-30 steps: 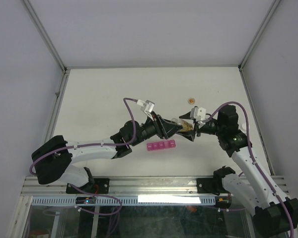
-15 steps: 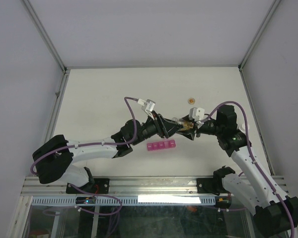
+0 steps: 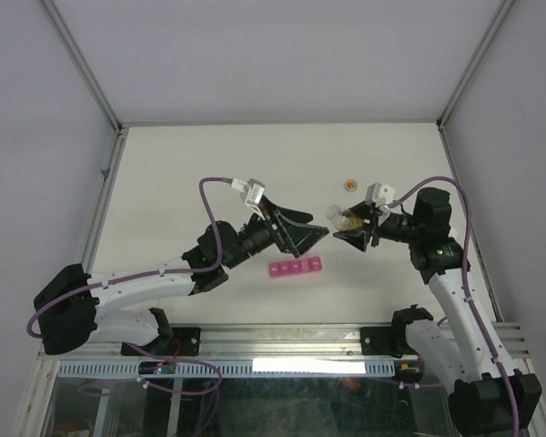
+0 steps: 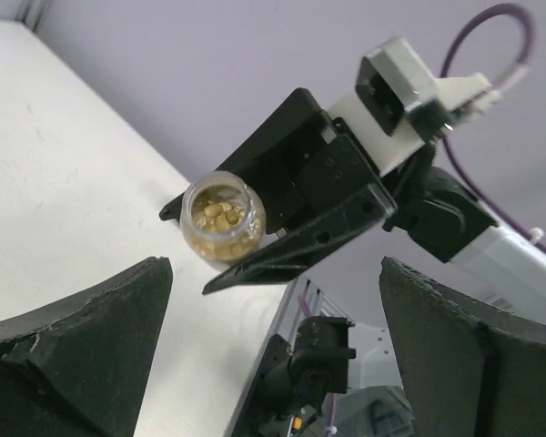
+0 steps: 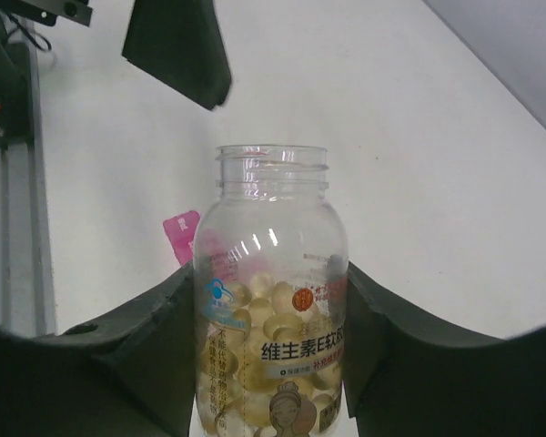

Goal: Sort the pills into containers

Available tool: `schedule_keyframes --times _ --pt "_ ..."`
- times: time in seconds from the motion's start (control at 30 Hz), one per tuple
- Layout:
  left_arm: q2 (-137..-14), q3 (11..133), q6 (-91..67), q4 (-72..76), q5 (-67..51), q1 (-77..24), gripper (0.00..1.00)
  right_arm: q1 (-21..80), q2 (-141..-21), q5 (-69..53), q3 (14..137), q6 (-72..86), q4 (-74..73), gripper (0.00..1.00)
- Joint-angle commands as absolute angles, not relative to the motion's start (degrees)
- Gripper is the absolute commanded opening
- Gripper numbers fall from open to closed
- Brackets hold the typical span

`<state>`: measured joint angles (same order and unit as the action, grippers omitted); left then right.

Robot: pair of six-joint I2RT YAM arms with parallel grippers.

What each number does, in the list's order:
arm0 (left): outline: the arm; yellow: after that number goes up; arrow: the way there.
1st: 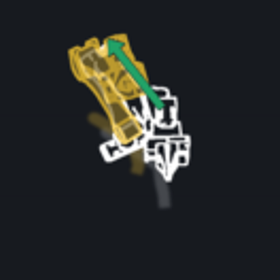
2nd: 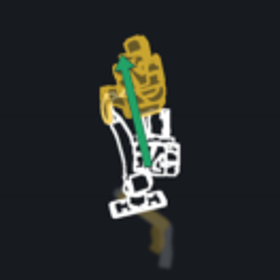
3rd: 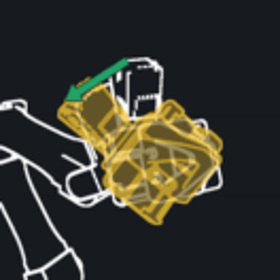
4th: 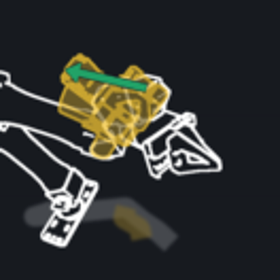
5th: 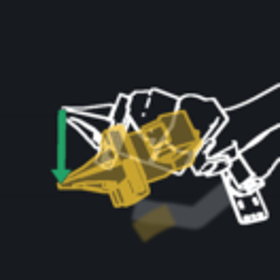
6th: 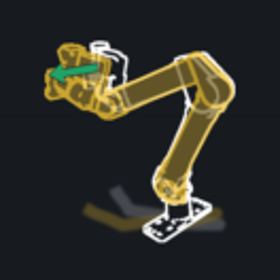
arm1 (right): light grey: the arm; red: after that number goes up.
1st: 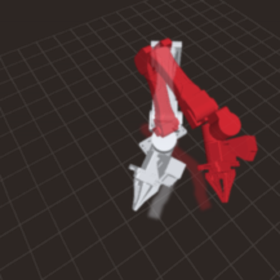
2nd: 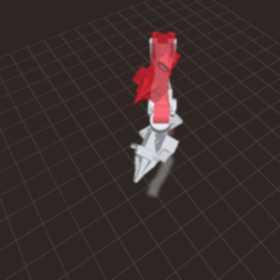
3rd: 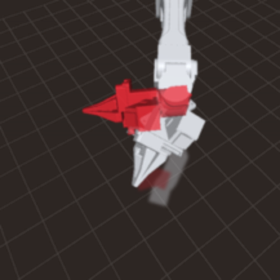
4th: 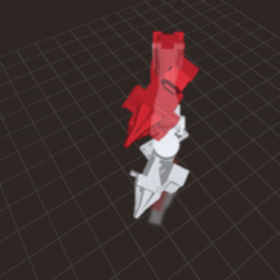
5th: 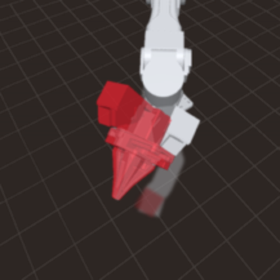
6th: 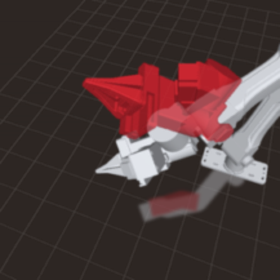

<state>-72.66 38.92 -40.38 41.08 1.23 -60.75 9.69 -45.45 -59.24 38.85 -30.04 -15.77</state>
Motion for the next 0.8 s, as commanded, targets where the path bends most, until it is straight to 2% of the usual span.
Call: schedule_keyframes --times 0.0,0.1,0.23,0.3,0.4,0.47,0.53,0.57,0.6,0.63,0.67,0.7,0.73,0.77 --pt "-64.0 35.83 -34.53 39.62 3.32 -60.91 0.99 3.7 -43.09 -67.88 44.3 -16.25 -6.57 0.04" --pt "-59.55 32.55 -33.55 37.2 5.92 -60.9 0.99 -1.6 -45.57 -69.62 50.84 3.77 9.57 0.04" --pt "-53.94 27.69 -34.06 36.26 7.64 -60.91 0.99 -4.98 -51.98 -61.2 61.83 30.95 29.96 0.04" --pt "-51.67 25.6 -34.84 36.48 8.17 -60.91 0.99 -5.14 -55.65 -57.14 62.09 49.17 45.96 0.05" --pt "-49.21 23.59 -35.23 36.91 8.39 -60.91 0.99 -1.98 -63.52 -55.57 62.29 81.53 83.78 0.06" --pt "-48.07 23.07 -34.57 36.4 8.27 -60.91 0.99 0.31 -62.72 -59.21 62.13 87.39 92.81 0.07" --pt "-47.25 22.67 -33.7 36.04 8.02 -60.91 0.99 0.73 -58.86 -67.24 62.09 79.97 88.58 0.07" --pt "-47.15 22.49 -33.01 36.26 7.67 -60.91 0.99 -0.35 -55.97 -68.38 62.4 70.68 78.21 0.07" --pt "-47.3 22.36 -32.78 36.67 7.37 -60.91 0.99 -3.75 -53.5 -64.01 63.98 54.66 58.69 0.07" --pt "-47.4 22.3 -32.66 37.0 7.14 -60.91 0.99 -6.25 -52.58 -60.92 67.21 49.3 35.69 0.06" --pt "-47.78 22.45 -32.57 37.1 7.04 -60.91 0.99 -7.49 -55.48 -49.21 72.2 34.88 23.42 0.05" --pt "-48.12 22.65 -32.46 37.01 6.78 -60.91 0.99 -9.58 -58.77 -48.03 74.32 35.81 24.1 0.05" --pt "-48.44 22.92 -32.25 36.89 6.51 -60.93 0.99 -11.16 -61.65 -50.31 72.96 47.16 33.73 0.04" --pt "-48.63 23.25 -31.95 36.65 5.98 -60.91 0.99 -10.25 -64.07 -53.36 69.96 62.95 49.51 0.04"
